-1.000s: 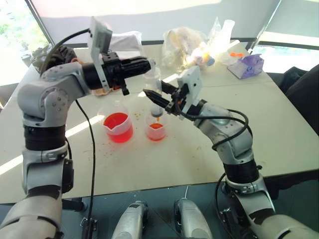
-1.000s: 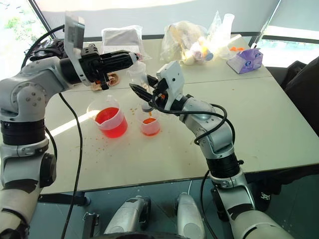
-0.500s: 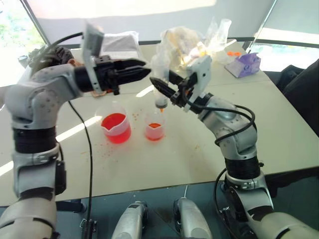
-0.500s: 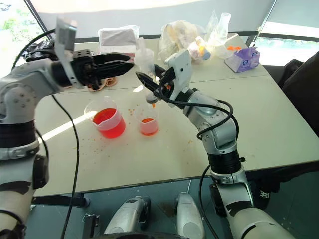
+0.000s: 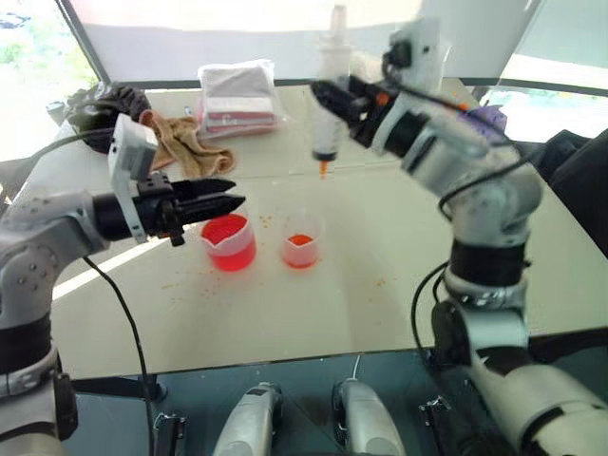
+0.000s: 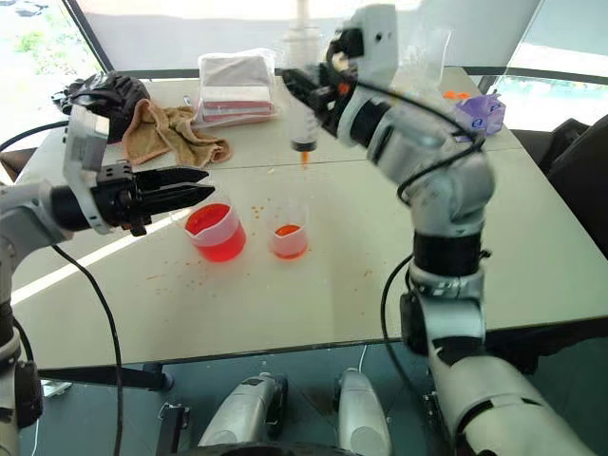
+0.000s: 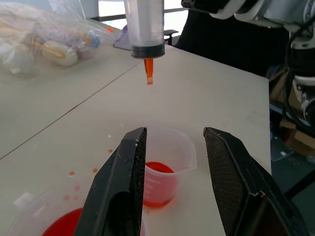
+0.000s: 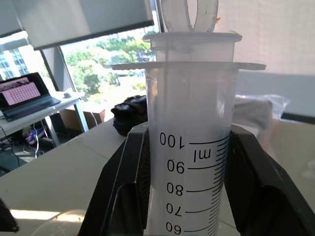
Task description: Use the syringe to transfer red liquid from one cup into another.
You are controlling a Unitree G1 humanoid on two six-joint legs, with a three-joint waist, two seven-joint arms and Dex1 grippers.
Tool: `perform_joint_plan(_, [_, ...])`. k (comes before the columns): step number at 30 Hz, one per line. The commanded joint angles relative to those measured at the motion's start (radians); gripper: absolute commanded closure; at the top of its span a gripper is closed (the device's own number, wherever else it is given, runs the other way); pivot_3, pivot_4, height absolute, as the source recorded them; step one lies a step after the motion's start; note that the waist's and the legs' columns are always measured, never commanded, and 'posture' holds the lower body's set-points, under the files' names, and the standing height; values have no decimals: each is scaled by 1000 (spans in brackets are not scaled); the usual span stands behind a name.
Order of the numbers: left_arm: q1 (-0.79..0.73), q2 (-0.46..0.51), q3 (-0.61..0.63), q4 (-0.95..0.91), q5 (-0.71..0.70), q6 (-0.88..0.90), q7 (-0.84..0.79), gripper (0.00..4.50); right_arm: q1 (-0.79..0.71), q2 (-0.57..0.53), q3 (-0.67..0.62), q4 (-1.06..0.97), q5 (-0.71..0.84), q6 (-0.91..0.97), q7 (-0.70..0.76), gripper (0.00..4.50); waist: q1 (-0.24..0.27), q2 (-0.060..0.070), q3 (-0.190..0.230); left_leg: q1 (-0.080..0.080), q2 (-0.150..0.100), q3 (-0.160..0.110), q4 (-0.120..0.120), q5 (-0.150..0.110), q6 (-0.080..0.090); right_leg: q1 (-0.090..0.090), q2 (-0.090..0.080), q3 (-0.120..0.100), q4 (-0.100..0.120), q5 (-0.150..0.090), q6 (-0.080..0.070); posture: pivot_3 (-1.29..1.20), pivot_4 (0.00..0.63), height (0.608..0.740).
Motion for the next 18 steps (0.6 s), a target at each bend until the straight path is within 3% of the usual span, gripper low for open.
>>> perform_joint_plan(1, [33, 13, 45, -59, -41, -23, 12, 2556, -103, -79, 62, 88, -8, 269, 6, 3031, -2, 0, 0, 0, 0, 1, 0, 0, 0, 0, 0, 0, 0, 0, 0, 0, 150, 736])
perform_joint_plan(7, [64, 23, 44, -91, -55, -44, 26, 2556, -161, -130, 194, 255, -50, 495, 35, 3031, -6, 0, 0, 0, 1, 2, 0, 0, 0, 0, 0, 0, -1, 0, 0, 0, 150, 736])
perform_joint_plan(18, [111, 58, 52, -138, -69, -66, 38, 2556, -248, -28, 268, 645, -123, 511, -53, 3031, -8, 0, 0, -1, 1, 2, 0, 0, 1, -1, 1, 0, -1, 1, 1, 0, 150, 736])
